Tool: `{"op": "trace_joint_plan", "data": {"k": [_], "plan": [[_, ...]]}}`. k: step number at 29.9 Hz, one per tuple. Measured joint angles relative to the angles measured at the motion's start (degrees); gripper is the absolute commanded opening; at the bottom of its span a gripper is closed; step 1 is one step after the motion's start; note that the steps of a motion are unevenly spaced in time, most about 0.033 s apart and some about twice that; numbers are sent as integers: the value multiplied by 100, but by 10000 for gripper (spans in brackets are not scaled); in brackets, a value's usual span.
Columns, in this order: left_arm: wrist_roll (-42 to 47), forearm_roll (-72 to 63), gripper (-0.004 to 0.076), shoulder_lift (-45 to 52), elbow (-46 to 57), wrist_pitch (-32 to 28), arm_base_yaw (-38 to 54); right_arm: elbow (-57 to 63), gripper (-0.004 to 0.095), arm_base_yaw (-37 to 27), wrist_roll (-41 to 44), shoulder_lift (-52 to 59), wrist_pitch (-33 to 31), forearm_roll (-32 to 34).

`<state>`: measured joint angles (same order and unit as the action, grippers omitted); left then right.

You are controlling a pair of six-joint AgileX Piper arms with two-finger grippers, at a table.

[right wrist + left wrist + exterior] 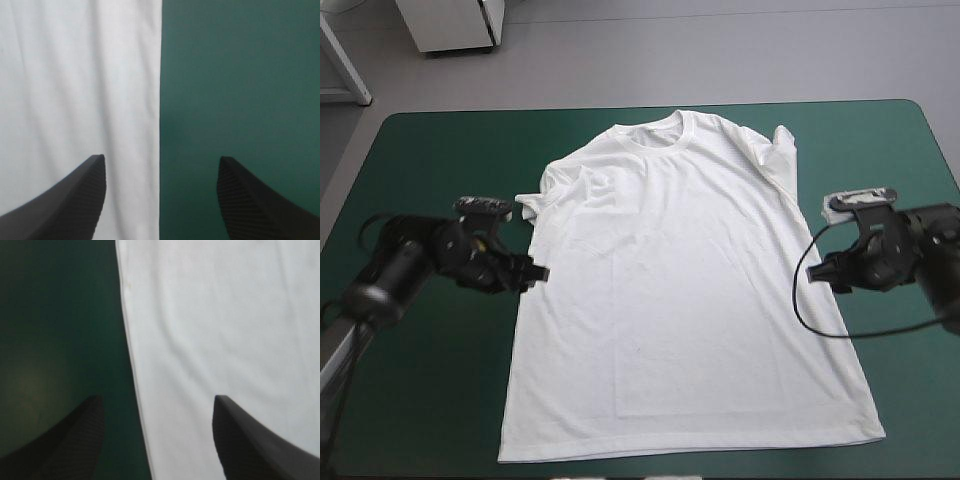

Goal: Fold the cloth

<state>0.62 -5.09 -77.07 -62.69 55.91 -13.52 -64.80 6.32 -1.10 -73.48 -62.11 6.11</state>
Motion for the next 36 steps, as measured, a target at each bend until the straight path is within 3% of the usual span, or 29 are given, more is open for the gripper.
{"op": "trace_joint_plan", "data": {"k": [5, 11, 25, 28, 33, 36], "plan": [[-179, -36, 454, -1786, -1300, -248, 0, -1186, 561, 11, -97, -1127, 7, -307], [-262, -1, 454, -3211, -2476, 62, 21, -2110, 561, 30, -277, -1976, -5, -776], [-290, 50, 432, -3296, -2663, 422, 397, -2223, 561, 8, -438, -2485, -29, -1091], [-311, -45, 358, -3282, -2419, 405, 397, -2223, 561, -6, -451, -2485, -35, -1091], [-329, -45, 10, -3282, -2187, 348, 397, -2223, 561, -8, -485, -2503, -14, -1091], [-392, -73, -9, -3282, -2175, 329, 397, -2230, 561, -74, -500, -2577, 43, -1088]]}}
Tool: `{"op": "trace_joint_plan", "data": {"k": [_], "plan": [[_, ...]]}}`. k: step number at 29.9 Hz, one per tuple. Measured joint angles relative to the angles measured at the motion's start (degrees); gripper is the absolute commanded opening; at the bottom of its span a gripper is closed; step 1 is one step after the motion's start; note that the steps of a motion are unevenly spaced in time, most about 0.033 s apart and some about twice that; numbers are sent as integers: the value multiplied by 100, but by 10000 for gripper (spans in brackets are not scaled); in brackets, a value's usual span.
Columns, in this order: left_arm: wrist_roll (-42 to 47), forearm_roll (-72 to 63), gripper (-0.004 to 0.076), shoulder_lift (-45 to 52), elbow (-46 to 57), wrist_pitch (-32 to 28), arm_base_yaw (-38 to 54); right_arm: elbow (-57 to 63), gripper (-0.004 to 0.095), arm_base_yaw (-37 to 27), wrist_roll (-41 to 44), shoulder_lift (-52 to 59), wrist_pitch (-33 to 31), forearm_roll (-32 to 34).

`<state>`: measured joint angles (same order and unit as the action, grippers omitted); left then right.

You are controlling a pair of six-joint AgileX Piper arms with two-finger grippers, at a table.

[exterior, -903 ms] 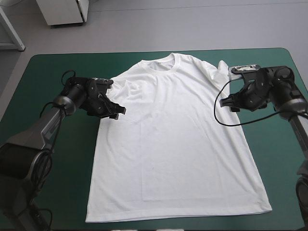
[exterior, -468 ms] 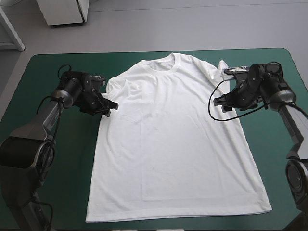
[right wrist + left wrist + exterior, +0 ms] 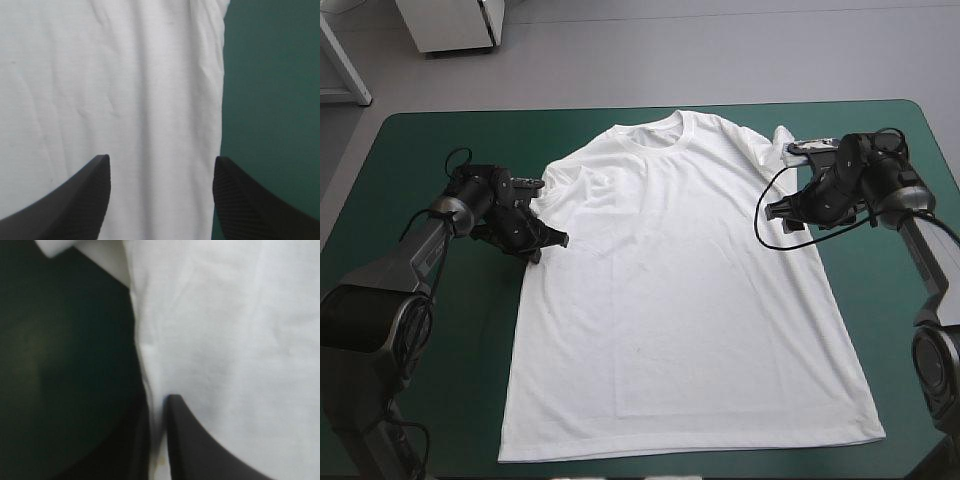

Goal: Fold the cloth

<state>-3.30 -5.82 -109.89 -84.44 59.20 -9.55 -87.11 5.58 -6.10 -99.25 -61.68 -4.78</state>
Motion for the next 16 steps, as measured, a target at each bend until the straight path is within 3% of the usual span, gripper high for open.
{"op": "trace_joint_plan", "data": {"k": [8, 16], "plan": [[-203, -239, -9, 0, 0, 13, 0, -99, 561, -433, -199, -557, 184, -393], [-284, -270, -9, 111, -13, 114, -119, -483, 561, -455, -454, -1316, 299, -707]]}}
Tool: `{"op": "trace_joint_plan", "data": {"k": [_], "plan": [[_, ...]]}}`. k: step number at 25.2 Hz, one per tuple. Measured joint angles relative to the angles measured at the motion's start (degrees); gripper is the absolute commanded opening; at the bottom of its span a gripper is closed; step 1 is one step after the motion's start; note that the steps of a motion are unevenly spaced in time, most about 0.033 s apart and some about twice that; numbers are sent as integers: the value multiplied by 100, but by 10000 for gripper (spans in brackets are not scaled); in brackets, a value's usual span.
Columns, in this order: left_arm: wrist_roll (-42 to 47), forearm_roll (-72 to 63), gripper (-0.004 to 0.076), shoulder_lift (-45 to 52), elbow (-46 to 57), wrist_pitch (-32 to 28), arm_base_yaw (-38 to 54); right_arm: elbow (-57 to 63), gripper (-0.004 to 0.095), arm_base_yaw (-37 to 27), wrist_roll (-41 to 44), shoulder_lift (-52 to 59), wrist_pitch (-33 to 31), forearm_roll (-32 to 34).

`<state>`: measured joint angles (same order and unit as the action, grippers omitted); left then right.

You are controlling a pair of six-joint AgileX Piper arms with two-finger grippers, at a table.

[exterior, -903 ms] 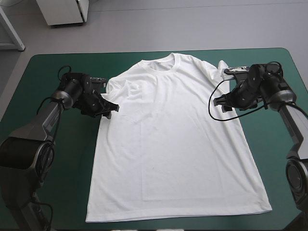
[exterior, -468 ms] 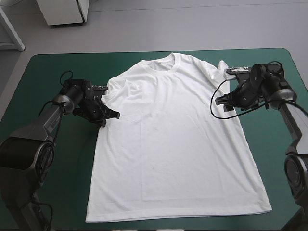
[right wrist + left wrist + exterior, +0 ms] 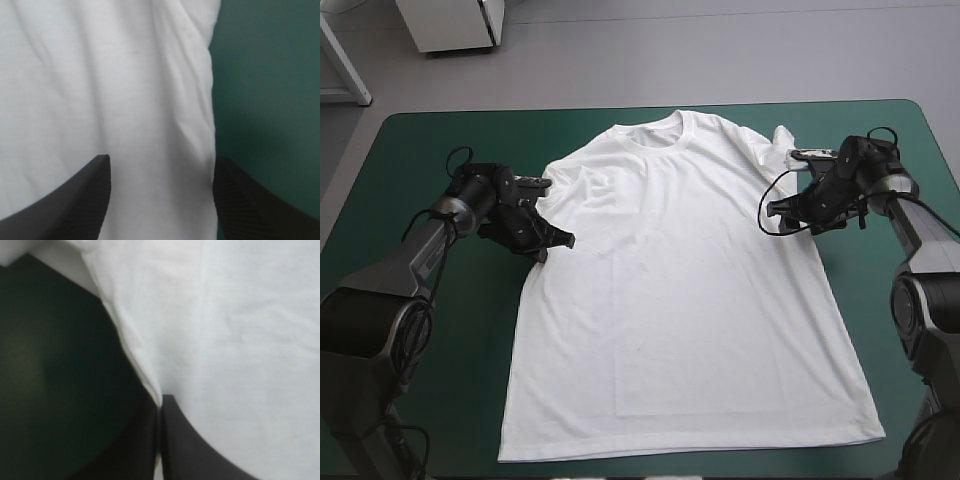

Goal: Fold the cloth

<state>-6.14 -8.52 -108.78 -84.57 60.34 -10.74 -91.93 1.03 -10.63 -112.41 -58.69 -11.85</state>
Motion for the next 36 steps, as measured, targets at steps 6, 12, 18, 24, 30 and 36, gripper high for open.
{"op": "trace_joint_plan", "data": {"k": [6, 12, 18, 24, 30, 36], "plan": [[-55, -1, -9, 6, -33, 67, -55, -364, 540, -5, -6, -336, 0, -14], [-123, -14, -9, 13, -33, 64, -73, -451, 412, -5, -12, -512, -142, -19], [-150, 38, -9, 13, -33, 59, -73, -484, 100, -10, -52, -551, -283, 17], [-162, 147, -9, 60, -33, 59, -73, -484, -11, -10, -111, -568, -692, -102], [-166, 475, -9, 1033, -78, 168, -73, -468, -13, -167, -183, 74, -813, -331], [-190, 596, -9, 2075, -578, 530, -73, -468, -13, -910, -291, 1282, -812, -1046]]}}
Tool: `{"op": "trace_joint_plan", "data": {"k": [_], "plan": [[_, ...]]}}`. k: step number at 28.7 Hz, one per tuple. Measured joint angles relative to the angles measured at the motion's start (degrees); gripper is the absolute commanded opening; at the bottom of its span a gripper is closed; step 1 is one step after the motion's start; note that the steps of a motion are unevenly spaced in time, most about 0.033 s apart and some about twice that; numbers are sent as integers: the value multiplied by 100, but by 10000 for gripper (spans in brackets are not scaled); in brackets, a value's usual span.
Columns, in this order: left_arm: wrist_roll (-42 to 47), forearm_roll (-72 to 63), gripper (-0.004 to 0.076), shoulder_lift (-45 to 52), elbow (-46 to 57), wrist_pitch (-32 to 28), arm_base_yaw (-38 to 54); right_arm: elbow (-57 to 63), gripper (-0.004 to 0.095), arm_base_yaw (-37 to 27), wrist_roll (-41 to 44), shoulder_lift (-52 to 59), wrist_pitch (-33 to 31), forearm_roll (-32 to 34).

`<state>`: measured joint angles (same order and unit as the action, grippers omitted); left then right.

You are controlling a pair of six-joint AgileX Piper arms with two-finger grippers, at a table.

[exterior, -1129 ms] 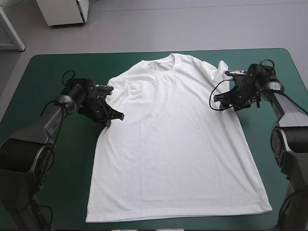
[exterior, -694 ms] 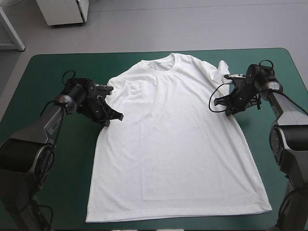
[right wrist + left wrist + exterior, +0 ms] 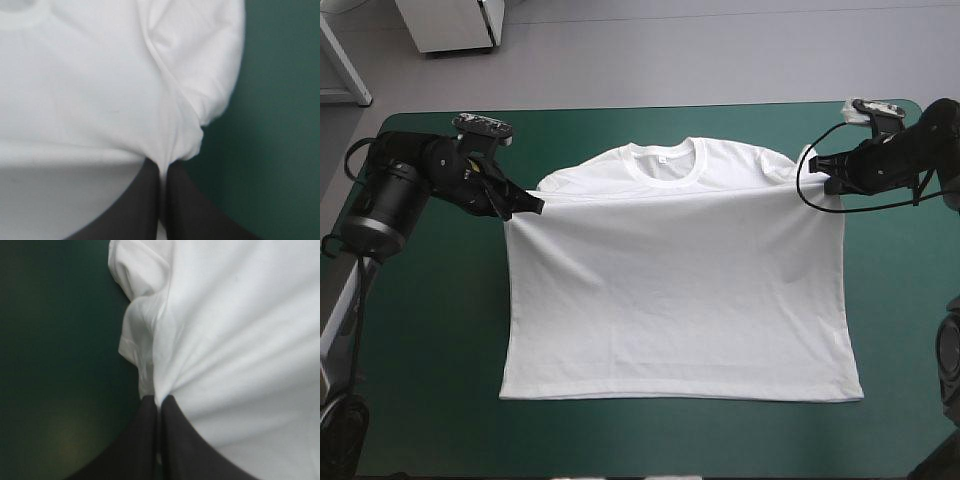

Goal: Fold the cloth

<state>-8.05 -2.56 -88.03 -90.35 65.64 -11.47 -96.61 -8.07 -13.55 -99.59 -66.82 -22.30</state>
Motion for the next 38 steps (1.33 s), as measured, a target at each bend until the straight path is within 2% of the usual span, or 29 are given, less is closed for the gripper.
{"op": "trace_joint_plan", "data": {"k": [4, 12, 18, 24, 29, 34, 38], "plan": [[-5, 116, -9, 473, -119, 209, 0, 0, -13, -5, -137, 639, -5, -407], [-5, 350, -9, 1255, -794, 310, 0, -303, -13, -5, -247, 1395, 35, -697], [-11, 425, -9, 1433, -1847, 333, -1, -1127, -15, -5, -84, 1791, -8, -771], [-43, 666, -9, 1357, -2046, 82, -1, -1623, -15, -5, -49, 1797, 303, -870], [-115, 820, -9, 859, -2045, -475, -1, -1939, -15, -5, -83, 1318, 457, -1055], [-133, 901, -9, 219, -2079, -1600, -1, -2507, -15, -5, -295, 447, 634, -1427], [-193, 1017, -9, -430, -2615, -2143, -1, -3365, -15, -5, -369, -328, 808, -1611]]}}
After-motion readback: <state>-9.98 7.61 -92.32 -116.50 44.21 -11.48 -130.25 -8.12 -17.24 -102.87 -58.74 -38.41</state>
